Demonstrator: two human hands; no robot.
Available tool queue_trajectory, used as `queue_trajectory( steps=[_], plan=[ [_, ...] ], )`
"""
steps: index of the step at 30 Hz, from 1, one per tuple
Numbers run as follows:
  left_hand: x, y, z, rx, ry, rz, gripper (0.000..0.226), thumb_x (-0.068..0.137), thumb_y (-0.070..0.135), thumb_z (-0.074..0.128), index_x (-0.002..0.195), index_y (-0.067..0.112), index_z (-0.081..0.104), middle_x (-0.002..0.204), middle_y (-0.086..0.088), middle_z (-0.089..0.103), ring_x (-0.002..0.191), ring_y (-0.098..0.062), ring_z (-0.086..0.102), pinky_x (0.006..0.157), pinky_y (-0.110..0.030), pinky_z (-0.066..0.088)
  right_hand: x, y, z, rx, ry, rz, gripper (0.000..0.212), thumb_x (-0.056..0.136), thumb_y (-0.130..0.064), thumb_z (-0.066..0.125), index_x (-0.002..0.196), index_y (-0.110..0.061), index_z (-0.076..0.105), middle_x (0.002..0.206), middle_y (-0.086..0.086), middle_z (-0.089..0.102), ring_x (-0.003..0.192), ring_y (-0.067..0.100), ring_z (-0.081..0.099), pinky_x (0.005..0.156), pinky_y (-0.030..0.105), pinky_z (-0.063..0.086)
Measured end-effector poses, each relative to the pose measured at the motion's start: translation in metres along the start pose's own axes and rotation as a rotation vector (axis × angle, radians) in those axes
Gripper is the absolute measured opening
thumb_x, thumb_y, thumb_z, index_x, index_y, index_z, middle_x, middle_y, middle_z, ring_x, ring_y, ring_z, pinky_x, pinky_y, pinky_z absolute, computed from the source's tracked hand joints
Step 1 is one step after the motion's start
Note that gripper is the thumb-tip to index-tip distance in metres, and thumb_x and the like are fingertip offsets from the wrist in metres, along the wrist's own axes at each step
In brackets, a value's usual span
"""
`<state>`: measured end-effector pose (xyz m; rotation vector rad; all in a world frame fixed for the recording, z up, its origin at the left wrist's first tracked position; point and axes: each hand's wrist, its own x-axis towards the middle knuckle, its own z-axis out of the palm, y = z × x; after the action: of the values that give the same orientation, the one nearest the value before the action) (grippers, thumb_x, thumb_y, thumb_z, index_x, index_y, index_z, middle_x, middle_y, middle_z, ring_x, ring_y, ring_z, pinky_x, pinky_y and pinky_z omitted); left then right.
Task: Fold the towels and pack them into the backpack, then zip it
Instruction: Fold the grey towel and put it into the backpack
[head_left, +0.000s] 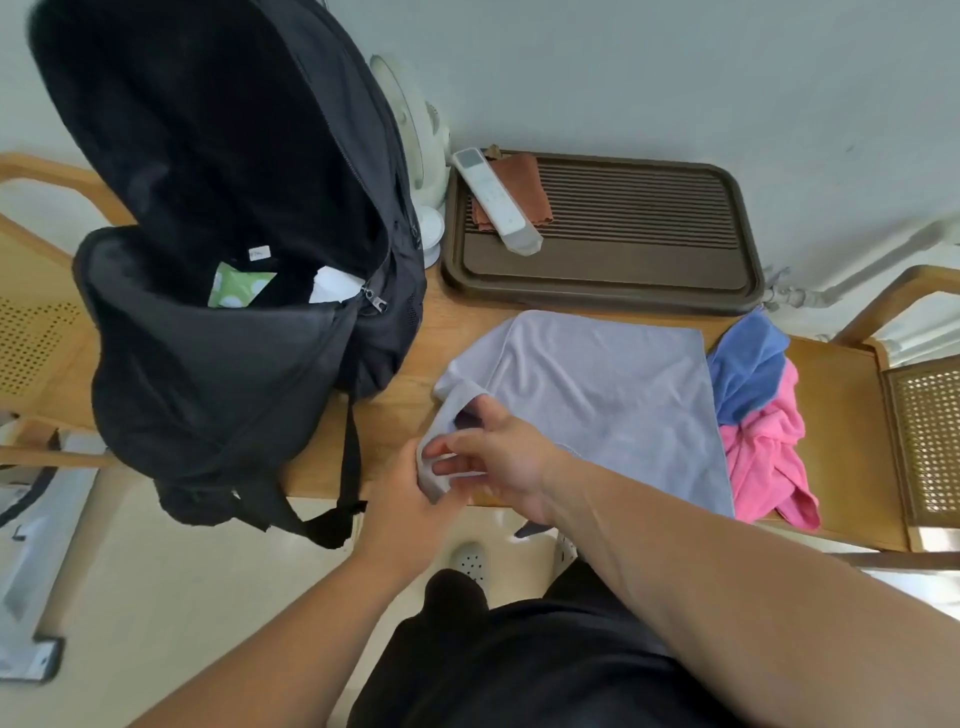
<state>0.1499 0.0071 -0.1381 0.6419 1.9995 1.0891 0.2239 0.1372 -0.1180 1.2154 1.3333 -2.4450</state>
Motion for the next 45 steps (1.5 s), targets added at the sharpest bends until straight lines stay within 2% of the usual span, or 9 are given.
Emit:
queue_trajectory(
  steps=[3, 9, 14, 20, 24, 29, 33, 41, 45],
  plan=[
    [0.011, -0.017, 0.004, 0.131, 0.085, -0.043, 0.024, 0.096, 0.021, 0.062, 0.073, 0.024, 0.053, 0.067, 0.007, 0.051, 0.062, -0.01, 0.046, 0.059, -0.026, 0.036, 0.019, 0.006, -0.015, -0.15, 0.085, 0.051, 0.009, 0.091, -0.011, 0.061, 0.1, -0.013, 0.062, 0.092, 0.01, 0.073, 0.087, 0.021, 0.065, 0.074, 0.034, 0.047],
    [0.024, -0.032, -0.001, 0.072, 0.224, -0.178, 0.021, 0.099, 0.017, 0.054, 0.078, 0.019, 0.054, 0.071, 0.002, 0.053, 0.065, -0.015, 0.046, 0.058, -0.028, 0.038, 0.054, 0.014, -0.069, -0.866, 0.165, 0.042, 0.054, 0.093, -0.03, 0.064, 0.144, -0.027, 0.048, 0.137, 0.003, 0.058, 0.117, 0.022, 0.059, 0.095, 0.031, 0.05],
    [0.019, -0.032, -0.017, 0.162, 0.549, -0.194, 0.009, 0.098, 0.01, 0.052, 0.096, 0.015, 0.059, 0.084, 0.002, 0.058, 0.073, -0.014, 0.054, 0.063, -0.024, 0.042, 0.049, 0.017, -0.088, -1.701, 0.205, -0.173, 0.051, 0.085, -0.047, 0.061, 0.134, -0.037, 0.049, 0.138, 0.003, 0.037, 0.13, 0.03, 0.036, 0.096, 0.044, 0.045],
    [0.028, -0.024, -0.024, 0.196, 0.593, -0.277, 0.011, 0.096, 0.022, 0.051, 0.092, 0.013, 0.057, 0.078, 0.002, 0.055, 0.071, -0.019, 0.052, 0.062, -0.032, 0.042, 0.04, 0.035, -0.095, -1.807, -0.073, -0.073, 0.032, 0.08, -0.022, 0.071, 0.1, -0.02, 0.046, 0.078, -0.006, 0.046, 0.072, 0.024, 0.056, 0.06, 0.03, 0.047],
    [0.038, -0.02, -0.021, 0.221, 0.586, -0.278, 0.028, 0.097, 0.031, 0.052, 0.077, 0.011, 0.049, 0.067, 0.0, 0.048, 0.064, -0.018, 0.045, 0.059, -0.033, 0.037, 0.033, 0.05, -0.103, -1.759, -0.303, -0.149, 0.034, 0.089, -0.035, 0.066, 0.12, -0.025, 0.057, 0.12, -0.007, 0.056, 0.105, 0.019, 0.058, 0.081, 0.029, 0.047],
    [0.04, -0.026, -0.022, 0.321, 0.52, -0.245, 0.039, 0.098, 0.029, 0.053, 0.065, 0.014, 0.037, 0.06, -0.002, 0.04, 0.056, -0.019, 0.036, 0.052, -0.033, 0.03, 0.042, 0.028, -0.086, -1.558, -0.162, -0.214, 0.035, 0.093, -0.05, 0.056, 0.123, -0.03, 0.061, 0.117, -0.004, 0.052, 0.109, 0.024, 0.057, 0.09, 0.037, 0.049],
    [0.028, -0.034, -0.024, 0.34, 0.511, -0.192, 0.04, 0.099, 0.022, 0.054, 0.063, 0.02, 0.036, 0.058, 0.001, 0.038, 0.053, -0.014, 0.034, 0.051, -0.029, 0.027, 0.062, 0.016, -0.06, -1.859, -0.166, -0.191, 0.048, 0.086, -0.055, 0.06, 0.131, -0.038, 0.059, 0.152, 0.002, 0.027, 0.132, 0.03, 0.033, 0.104, 0.043, 0.038],
    [0.018, -0.047, -0.032, 0.386, 0.465, -0.09, 0.017, 0.1, 0.023, 0.055, 0.083, 0.018, 0.053, 0.066, 0.002, 0.051, 0.058, -0.015, 0.049, 0.052, -0.026, 0.035, 0.08, -0.027, -0.055, -1.836, 0.022, -0.202, 0.025, 0.095, -0.019, 0.051, 0.117, -0.011, 0.059, 0.125, 0.0, 0.048, 0.089, 0.029, 0.061, 0.065, 0.037, 0.046],
    [0.019, -0.031, -0.031, 0.38, 0.45, -0.039, 0.019, 0.101, 0.029, 0.054, 0.085, 0.018, 0.053, 0.067, 0.005, 0.054, 0.061, -0.015, 0.053, 0.052, -0.026, 0.037, 0.086, -0.088, -0.038, -1.833, 0.174, -0.42, 0.034, 0.095, -0.013, 0.051, 0.127, -0.005, 0.059, 0.153, 0.003, 0.035, 0.111, 0.029, 0.061, 0.087, 0.039, 0.053]
  ],
)
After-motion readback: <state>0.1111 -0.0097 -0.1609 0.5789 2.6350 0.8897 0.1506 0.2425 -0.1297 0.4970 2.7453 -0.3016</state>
